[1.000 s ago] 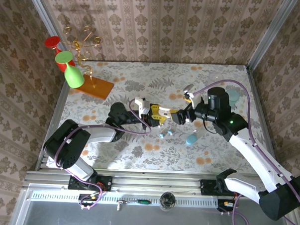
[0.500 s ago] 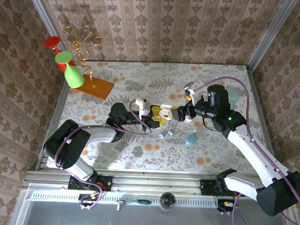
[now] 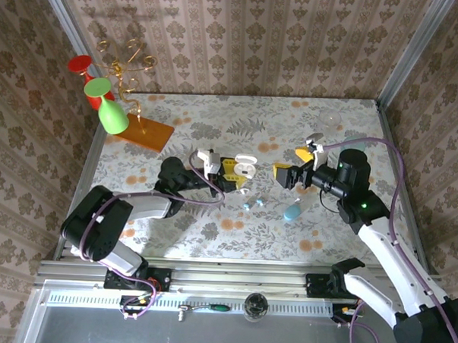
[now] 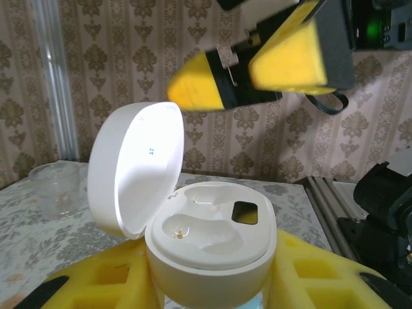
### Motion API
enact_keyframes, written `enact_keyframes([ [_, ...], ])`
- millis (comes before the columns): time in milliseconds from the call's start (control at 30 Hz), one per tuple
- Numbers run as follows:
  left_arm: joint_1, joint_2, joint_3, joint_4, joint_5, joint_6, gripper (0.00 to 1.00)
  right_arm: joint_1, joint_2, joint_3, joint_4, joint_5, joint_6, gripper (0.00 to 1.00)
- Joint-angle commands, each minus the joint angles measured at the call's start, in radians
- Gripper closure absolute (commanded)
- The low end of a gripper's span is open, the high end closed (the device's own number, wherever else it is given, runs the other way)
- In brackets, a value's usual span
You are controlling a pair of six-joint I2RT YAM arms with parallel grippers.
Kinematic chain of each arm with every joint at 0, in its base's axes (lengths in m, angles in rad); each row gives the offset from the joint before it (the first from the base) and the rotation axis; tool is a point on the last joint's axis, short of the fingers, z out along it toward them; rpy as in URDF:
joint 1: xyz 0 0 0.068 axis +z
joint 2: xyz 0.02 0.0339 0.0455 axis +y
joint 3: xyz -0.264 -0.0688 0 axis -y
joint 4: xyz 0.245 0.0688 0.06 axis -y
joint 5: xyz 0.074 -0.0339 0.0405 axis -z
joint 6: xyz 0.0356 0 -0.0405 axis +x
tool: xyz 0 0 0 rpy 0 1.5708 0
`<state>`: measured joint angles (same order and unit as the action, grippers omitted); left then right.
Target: Insert wireless bluetooth earbuds into charging case
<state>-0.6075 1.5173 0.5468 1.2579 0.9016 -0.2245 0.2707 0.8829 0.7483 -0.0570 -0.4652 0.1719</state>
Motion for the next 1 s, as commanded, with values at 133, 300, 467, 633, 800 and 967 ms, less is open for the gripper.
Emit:
enact_keyframes([
  [133,0.069,-0.066,-0.04,0.029,0.02,-0.006,0.63,-0.008,0.142,-0.019,-0.026,0.087,0.335,0.05],
  [300,0.105,-0.105,-0.074,0.03,0.025,-0.008,0.63,0.004,0.327,0.024,-0.064,0.052,0.407,0.17],
  [467,0.122,-0.143,-0.104,0.028,0.025,-0.009,0.63,0.035,0.538,0.114,-0.131,0.039,0.454,0.42],
  [633,0.128,-0.177,-0.134,0.016,0.018,-0.008,0.63,0.071,0.695,0.18,-0.095,0.023,0.485,0.55],
  [800,0.128,-0.211,-0.148,-0.036,0.009,0.02,0.63,0.101,0.83,0.275,-0.086,0.026,0.485,0.55],
  [967,0.128,-0.227,-0.153,-0.055,0.006,0.029,0.63,0.107,0.965,0.397,-0.126,0.041,0.445,0.54],
])
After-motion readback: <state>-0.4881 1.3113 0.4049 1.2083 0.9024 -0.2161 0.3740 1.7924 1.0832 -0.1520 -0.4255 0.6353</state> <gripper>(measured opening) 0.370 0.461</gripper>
